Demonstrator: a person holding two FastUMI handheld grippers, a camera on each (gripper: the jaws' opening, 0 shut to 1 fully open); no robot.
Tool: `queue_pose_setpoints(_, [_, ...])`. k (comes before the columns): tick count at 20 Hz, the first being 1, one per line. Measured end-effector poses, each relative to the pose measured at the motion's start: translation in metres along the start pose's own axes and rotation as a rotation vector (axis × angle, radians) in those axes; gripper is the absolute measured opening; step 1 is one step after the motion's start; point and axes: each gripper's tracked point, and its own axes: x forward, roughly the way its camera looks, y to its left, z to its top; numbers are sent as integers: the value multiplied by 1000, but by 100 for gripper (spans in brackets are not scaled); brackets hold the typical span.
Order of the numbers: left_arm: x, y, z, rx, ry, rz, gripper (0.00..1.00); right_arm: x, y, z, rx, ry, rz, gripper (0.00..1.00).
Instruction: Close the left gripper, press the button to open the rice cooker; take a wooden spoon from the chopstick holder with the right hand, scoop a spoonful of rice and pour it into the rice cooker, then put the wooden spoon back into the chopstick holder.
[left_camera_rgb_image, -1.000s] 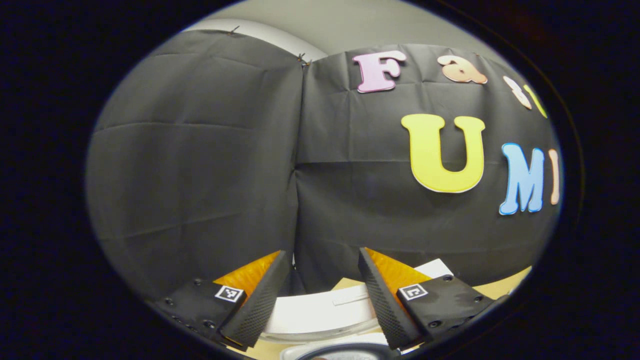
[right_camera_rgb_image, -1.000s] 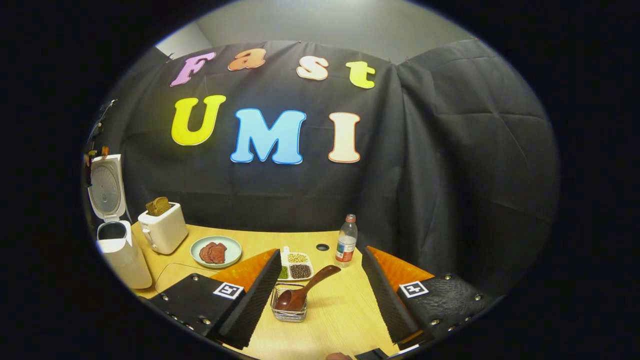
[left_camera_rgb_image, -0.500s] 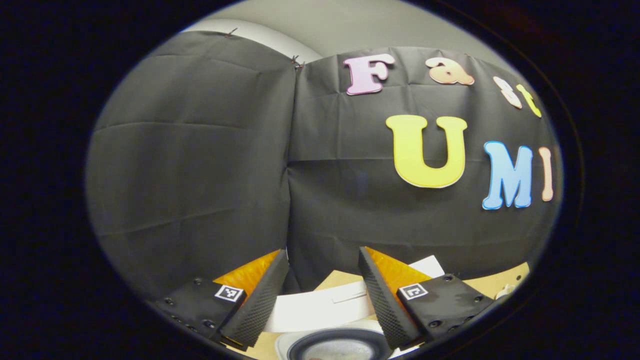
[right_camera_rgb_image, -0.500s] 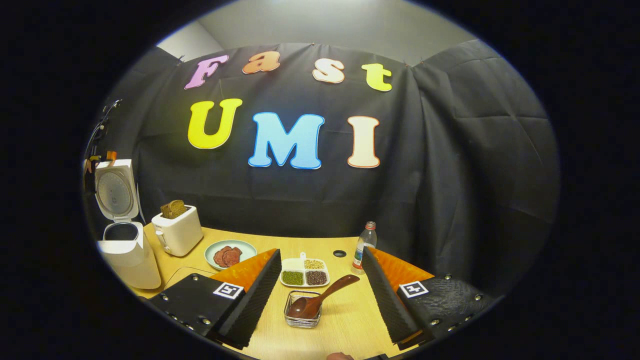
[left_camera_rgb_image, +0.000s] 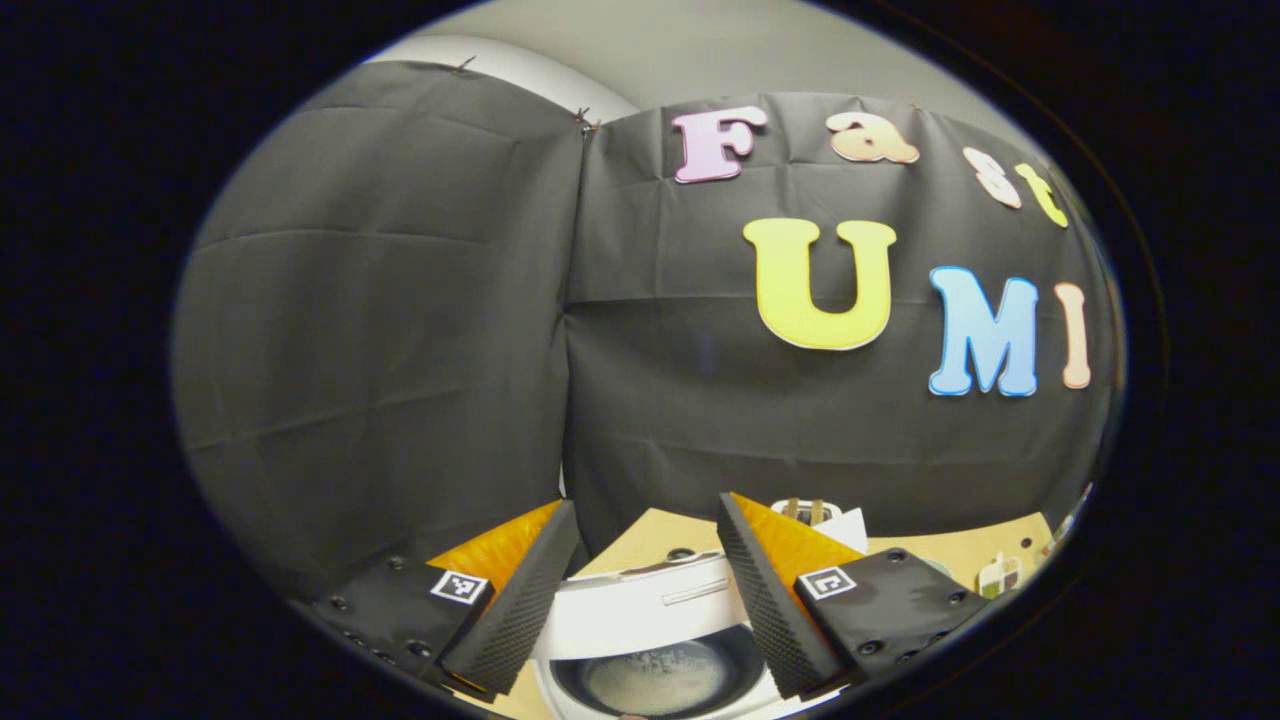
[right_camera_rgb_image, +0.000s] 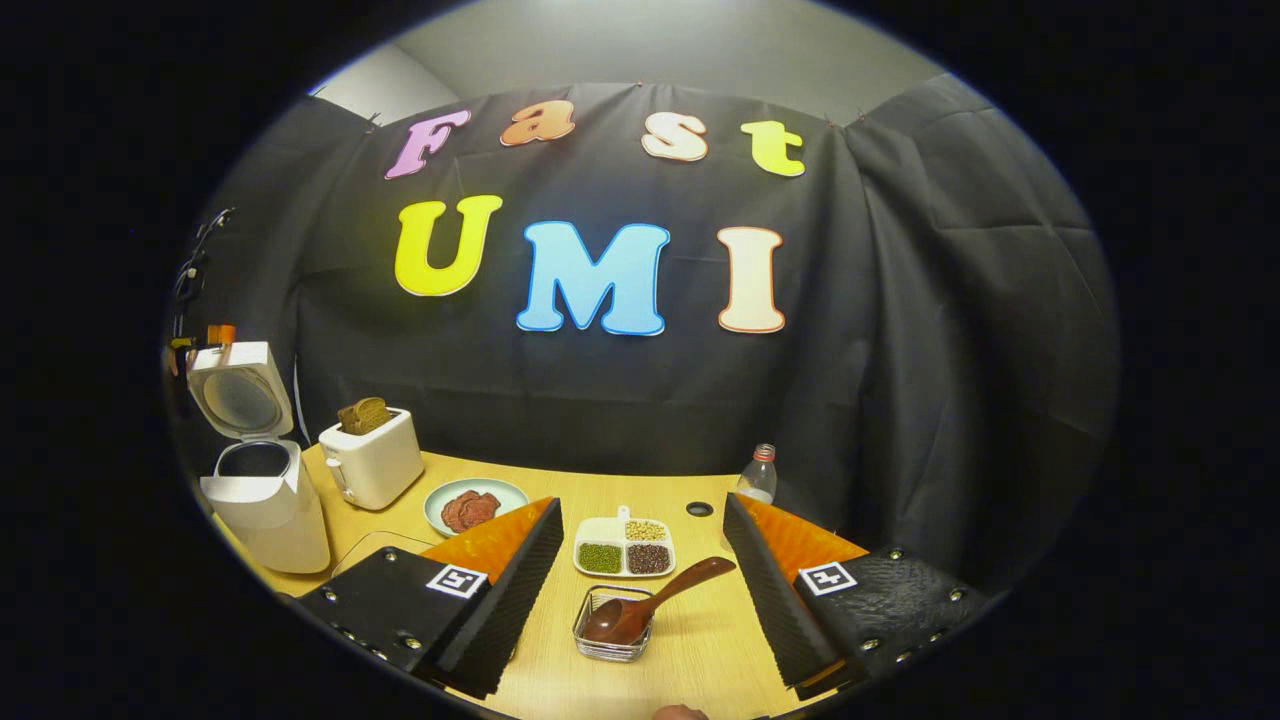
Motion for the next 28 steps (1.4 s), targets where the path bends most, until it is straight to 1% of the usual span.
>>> queue_pose_setpoints(3, [-22,-7,-24,-6,18,-15,97,2,-1,-1,-1,-2,11,98])
queue_pose_setpoints(4, [-27,-9,-30,-5,21,-19,99,3,-2,-1,2,-1,15,98])
queue_pose_setpoints(5, [-31,-11,-36,-7,28,-22,96,3,-2,-2,3,-1,18,98])
queue_pose_setpoints(9, [-46,-18,-63,-24,61,-37,94,2,-5,-4,1,4,24,98])
queue_pose_setpoints(11, [-54,-22,-79,-25,68,-48,96,2,-6,-6,2,6,29,98])
queue_pose_setpoints(16, [-65,-28,-116,-41,121,-73,96,1,-2,-12,14,16,39,98])
queue_pose_setpoints(17, [-67,-29,-122,-38,132,-75,92,1,-2,-13,12,18,40,98])
queue_pose_setpoints(18, [-68,-31,-127,-27,135,-78,100,1,-1,-15,11,19,40,98])
queue_pose_setpoints(19, [-69,-32,-131,-12,137,-80,96,1,-1,-15,12,20,41,98])
queue_pose_setpoints(23, [-74,-33,-149,0,156,-86,96,0,0,-19,15,26,40,98])
queue_pose_setpoints(24, [-75,-34,-156,4,166,-89,100,-1,0,-20,13,28,40,98])
queue_pose_setpoints(25, [-74,-36,-162,13,179,-93,100,-1,1,-20,11,29,39,98])
queue_pose_setpoints(26, [-74,-36,-168,25,195,-96,92,-1,1,-21,10,30,40,98])
queue_pose_setpoints(27, [-75,-36,-174,36,210,-97,92,-2,1,-21,9,31,40,98])
queue_pose_setpoints(28, [-75,-36,-183,47,225,-96,96,-2,1,-21,8,31,41,98])
